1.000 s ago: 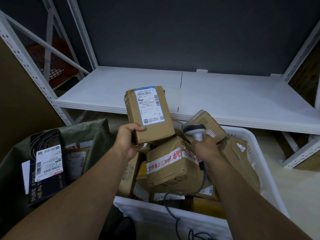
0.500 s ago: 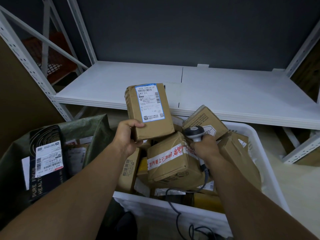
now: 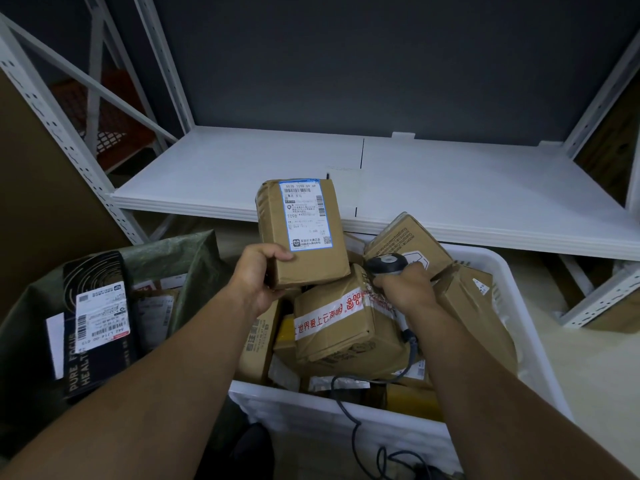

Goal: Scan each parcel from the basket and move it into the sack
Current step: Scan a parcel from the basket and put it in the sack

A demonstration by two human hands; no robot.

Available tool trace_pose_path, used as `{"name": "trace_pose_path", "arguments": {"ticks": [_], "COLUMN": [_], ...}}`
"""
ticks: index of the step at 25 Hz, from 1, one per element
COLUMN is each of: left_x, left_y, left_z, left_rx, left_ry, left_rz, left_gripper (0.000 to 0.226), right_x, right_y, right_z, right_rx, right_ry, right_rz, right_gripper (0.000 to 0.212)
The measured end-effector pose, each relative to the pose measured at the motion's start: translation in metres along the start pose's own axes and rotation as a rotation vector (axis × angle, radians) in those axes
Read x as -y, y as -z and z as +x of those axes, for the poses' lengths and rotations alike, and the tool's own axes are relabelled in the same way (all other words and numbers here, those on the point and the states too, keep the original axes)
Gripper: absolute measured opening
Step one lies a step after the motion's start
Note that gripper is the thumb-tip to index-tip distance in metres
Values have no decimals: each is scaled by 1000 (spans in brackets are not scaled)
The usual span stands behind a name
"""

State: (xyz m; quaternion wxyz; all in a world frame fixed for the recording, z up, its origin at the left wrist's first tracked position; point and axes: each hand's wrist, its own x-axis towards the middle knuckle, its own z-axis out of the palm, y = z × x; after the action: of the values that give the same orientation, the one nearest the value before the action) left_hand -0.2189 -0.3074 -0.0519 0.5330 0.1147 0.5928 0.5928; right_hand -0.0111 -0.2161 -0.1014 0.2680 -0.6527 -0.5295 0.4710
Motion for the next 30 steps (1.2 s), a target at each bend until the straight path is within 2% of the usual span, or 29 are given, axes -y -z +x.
{"name": "trace_pose_path", "arguments": {"ticks": [2, 5, 8, 10, 13, 16, 18, 20, 22, 23, 25, 28, 30], "left_x": [-1, -8, -20, -26, -37, -50, -56, -60, -65, -67, -72, -74, -72], "left_y": [1, 10, 26, 41, 73, 113, 146, 175, 204, 219, 238, 259, 270], "left_z": [-7, -17, -29, -36, -46, -53, -60, -70, -77, -80, -85, -86, -86], "left_rx": [2, 27, 34, 29, 55, 7, -35, -71, -154, -189, -263, -430, -559], "left_ry": [3, -5, 31, 57, 79, 87, 95, 90, 67, 53, 37, 0, -74], "left_rz": [-10, -27, -52, -44, -71, -104, -128, -142, -168, -188, -240, -385, -505], "left_gripper": [33, 30, 19, 18, 39, 53, 66, 74, 66, 62, 55, 24, 21], "right_x": [10, 31, 54, 62, 79, 94, 106, 116, 126, 130, 136, 144, 150], "right_y": [0, -10, -38, -62, -94, -126, -149, -170, -193, -206, -226, -253, -269], "right_z": [-8, -26, -50, -65, -83, -89, -101, -113, -129, -137, -152, -171, -181], "right_rx": [-62, -108, 83, 210, 367, 522, 620, 704, 772, 779, 784, 784, 788], "right_ry": [79, 224, 265, 229, 209, 194, 181, 181, 182, 183, 182, 173, 185], "right_rz": [-34, -36, 128, 186, 263, 291, 251, 209, 154, 129, 116, 129, 120], "right_gripper": [76, 66, 68, 71, 53, 74, 79, 61, 42, 39, 37, 38, 41]}}
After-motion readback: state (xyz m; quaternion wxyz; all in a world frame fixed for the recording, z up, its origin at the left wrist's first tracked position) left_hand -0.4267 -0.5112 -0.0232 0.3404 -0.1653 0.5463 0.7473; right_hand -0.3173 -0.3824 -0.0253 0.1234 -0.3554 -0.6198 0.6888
